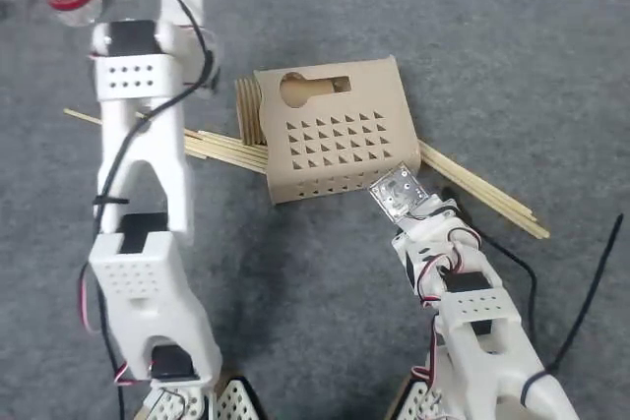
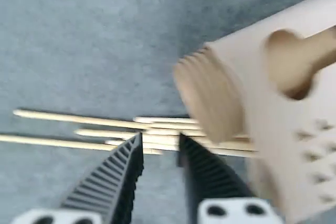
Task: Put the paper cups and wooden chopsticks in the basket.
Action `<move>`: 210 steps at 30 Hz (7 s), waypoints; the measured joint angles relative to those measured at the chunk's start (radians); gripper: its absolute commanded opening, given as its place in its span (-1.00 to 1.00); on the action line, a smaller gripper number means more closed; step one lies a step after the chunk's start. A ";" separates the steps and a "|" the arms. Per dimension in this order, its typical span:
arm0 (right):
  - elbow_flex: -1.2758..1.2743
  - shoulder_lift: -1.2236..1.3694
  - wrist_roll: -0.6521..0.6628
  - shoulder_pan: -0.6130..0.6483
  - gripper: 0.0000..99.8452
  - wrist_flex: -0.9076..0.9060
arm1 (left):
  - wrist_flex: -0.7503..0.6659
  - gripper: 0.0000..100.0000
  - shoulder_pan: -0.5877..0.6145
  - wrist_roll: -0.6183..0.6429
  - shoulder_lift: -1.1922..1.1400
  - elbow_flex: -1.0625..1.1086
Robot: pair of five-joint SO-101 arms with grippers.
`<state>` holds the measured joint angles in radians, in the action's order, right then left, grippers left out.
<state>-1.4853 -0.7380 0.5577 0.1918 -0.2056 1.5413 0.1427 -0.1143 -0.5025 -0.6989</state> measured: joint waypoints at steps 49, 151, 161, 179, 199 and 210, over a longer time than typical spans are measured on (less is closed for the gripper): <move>0.000 0.000 0.000 0.000 -0.49 0.002 | 0.133 -0.47 -0.167 0.617 0.965 0.535; 0.000 0.000 0.000 0.012 -0.49 0.002 | -0.381 -0.98 -0.235 0.589 -0.129 0.166; 0.000 0.000 0.000 0.012 -0.49 0.002 | -0.275 -0.98 -0.192 0.396 -0.129 0.002; 0.000 0.000 0.000 0.012 -0.49 0.002 | -0.107 -0.98 -0.098 0.075 0.060 -0.077; -0.003 0.000 0.000 0.012 -0.49 0.002 | 0.041 -0.98 -0.465 0.061 0.083 -0.133; -0.032 -0.163 0.000 -0.103 -0.49 -0.077 | -0.046 -0.65 -0.572 0.058 0.094 -0.018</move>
<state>-1.5175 -0.9007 0.5577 0.0890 -0.2823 1.4952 -0.4296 -0.0560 -0.4089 -0.7173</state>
